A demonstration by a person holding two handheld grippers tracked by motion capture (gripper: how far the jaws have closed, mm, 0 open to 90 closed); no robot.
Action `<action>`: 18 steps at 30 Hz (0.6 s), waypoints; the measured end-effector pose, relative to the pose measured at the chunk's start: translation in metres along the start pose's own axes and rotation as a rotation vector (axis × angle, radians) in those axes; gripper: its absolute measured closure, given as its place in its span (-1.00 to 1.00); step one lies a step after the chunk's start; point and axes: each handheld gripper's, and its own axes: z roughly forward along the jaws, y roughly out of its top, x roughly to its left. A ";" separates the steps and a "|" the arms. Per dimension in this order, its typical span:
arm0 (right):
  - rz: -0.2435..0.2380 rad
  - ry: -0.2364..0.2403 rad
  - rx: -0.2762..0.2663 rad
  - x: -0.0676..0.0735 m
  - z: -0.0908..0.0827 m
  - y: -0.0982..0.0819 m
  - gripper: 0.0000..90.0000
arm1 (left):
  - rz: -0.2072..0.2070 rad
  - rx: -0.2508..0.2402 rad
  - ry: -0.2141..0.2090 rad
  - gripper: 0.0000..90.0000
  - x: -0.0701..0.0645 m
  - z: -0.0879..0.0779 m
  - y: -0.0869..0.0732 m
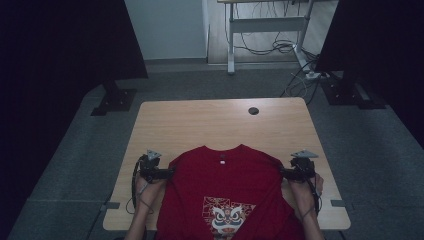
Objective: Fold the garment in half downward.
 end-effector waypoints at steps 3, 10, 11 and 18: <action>0.000 0.000 0.000 0.000 0.000 0.000 -0.48 | 0.009 0.001 -0.009 -0.74 0.000 0.000 0.001; -0.032 0.166 0.010 0.015 0.016 0.020 0.38 | 0.064 -0.005 -0.080 0.04 -0.003 -0.002 0.006; -0.030 0.188 0.011 0.015 0.017 0.020 0.38 | 0.064 -0.005 -0.080 0.04 -0.003 -0.002 0.006; -0.021 0.244 0.009 0.017 0.015 0.019 0.92 | 0.121 -0.031 -0.143 0.86 -0.012 -0.007 0.011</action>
